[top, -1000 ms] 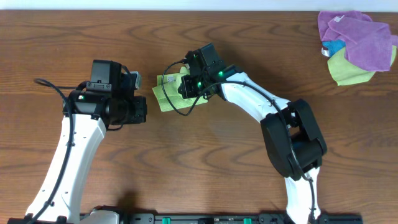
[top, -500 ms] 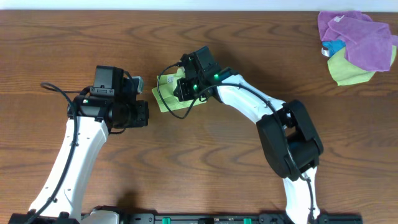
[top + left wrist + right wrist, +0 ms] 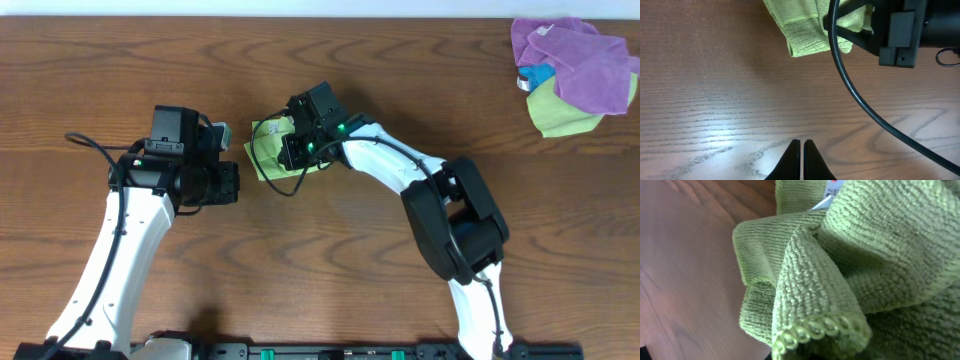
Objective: Fold the cloth
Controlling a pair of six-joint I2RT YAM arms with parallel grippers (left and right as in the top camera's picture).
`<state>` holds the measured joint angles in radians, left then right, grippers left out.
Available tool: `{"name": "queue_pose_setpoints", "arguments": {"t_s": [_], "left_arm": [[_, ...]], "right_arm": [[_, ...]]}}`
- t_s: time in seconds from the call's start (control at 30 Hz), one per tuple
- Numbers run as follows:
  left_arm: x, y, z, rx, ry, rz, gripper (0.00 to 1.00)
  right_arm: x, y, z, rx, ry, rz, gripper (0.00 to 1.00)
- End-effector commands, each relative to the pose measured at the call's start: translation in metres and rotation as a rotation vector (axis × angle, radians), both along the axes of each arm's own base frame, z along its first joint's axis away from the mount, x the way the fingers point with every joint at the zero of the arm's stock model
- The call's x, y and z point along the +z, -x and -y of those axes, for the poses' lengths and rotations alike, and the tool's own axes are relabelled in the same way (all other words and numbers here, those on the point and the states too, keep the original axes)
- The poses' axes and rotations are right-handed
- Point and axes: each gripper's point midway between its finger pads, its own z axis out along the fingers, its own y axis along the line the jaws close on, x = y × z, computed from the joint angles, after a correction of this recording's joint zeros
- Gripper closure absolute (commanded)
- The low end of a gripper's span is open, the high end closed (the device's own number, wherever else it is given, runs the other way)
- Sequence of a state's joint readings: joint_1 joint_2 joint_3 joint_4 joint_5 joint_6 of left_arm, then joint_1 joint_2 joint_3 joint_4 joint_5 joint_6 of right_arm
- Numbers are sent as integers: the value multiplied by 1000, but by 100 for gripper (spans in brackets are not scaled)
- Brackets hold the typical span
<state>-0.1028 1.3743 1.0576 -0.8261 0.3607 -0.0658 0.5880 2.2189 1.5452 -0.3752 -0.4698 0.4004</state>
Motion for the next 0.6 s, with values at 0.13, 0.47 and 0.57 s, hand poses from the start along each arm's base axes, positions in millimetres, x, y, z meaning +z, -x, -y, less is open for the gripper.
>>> {"name": "queue_pose_setpoints", "arguments": {"t_s": [0.13, 0.47, 0.57], "left_arm": [[2, 0, 2, -21, 5, 12, 94], [2, 0, 2, -21, 5, 13, 94], [3, -1, 2, -21, 5, 18, 94]], "right_arm": [[4, -1, -11, 24, -9, 32, 85], [14, -9, -17, 9, -50, 48, 8], [22, -16, -19, -1, -64, 62, 1]]}}
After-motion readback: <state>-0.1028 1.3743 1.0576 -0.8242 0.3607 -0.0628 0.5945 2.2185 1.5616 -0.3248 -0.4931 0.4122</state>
